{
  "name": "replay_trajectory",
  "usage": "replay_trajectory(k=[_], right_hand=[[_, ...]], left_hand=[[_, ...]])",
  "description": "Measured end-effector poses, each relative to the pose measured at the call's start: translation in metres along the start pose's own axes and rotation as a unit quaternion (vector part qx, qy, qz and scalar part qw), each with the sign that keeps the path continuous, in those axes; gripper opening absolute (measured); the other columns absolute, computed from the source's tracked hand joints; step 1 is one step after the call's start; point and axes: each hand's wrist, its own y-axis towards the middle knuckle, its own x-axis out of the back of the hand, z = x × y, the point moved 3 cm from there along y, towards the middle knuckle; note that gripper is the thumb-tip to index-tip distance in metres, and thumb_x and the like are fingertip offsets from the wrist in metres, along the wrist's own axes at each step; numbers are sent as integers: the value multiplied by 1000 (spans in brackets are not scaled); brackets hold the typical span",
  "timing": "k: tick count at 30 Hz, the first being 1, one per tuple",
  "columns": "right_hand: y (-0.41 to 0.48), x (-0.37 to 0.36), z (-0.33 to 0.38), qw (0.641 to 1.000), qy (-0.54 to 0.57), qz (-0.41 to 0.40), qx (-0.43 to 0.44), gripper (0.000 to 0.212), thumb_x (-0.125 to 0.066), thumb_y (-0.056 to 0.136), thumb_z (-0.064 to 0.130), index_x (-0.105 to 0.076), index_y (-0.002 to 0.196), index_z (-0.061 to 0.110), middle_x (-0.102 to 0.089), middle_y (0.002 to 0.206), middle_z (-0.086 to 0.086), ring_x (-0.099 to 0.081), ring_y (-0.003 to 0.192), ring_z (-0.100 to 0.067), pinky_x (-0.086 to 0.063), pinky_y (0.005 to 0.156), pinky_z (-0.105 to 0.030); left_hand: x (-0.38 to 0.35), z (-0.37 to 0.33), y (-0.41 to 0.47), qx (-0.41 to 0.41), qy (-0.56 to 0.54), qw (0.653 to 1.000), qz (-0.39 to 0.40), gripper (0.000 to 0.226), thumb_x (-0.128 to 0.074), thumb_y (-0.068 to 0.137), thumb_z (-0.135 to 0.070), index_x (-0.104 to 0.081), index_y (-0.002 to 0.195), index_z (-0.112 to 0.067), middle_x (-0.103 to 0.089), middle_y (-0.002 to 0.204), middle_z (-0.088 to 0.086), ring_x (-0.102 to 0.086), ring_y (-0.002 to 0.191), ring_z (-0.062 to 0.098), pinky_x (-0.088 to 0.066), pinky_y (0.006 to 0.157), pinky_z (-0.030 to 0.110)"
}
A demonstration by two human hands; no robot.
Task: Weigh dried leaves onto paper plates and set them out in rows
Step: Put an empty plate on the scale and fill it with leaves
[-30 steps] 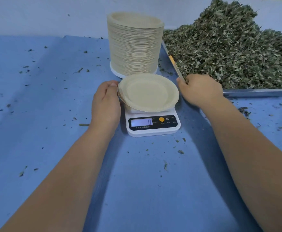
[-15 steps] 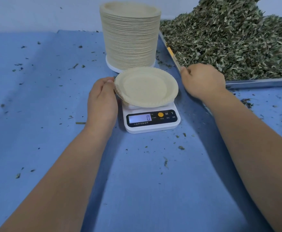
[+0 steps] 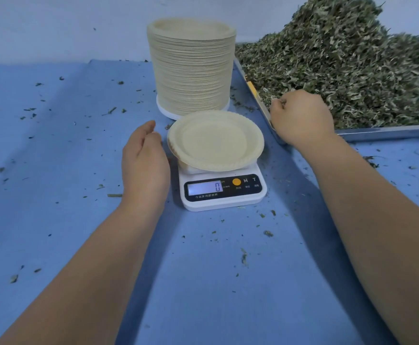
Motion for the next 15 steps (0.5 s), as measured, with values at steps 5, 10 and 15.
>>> replay_trajectory(k=[5, 10, 15], right_hand=[[5, 20, 25, 998, 7, -42, 41, 47, -41, 104, 32, -37, 61, 13, -41, 57, -6, -36, 50, -20, -21, 47, -30], [-14, 33, 86, 981, 114, -36, 153, 43, -42, 100, 39, -47, 63, 18, -51, 59, 2, -45, 53, -15, -30, 50, -31], [-46, 11, 122, 957, 81, 69, 269, 34, -47, 101, 47, -60, 89, 18, -60, 77, 4, -56, 75, -19, -45, 65, -34]], left_hand=[[-2, 1, -1, -15, 27, 1000, 0, 57, -40, 85, -40, -63, 136, -36, -59, 132, -25, -55, 131, 4, -44, 114, 40], [-5, 1, -1, -20, 40, 999, 12, 54, -39, 84, -41, -64, 132, -38, -60, 117, -30, -57, 119, -4, -48, 110, 41], [-7, -1, -1, -25, 36, 999, 19, 55, -40, 85, -39, -64, 134, -34, -64, 122, -21, -59, 119, -1, -49, 109, 40]])
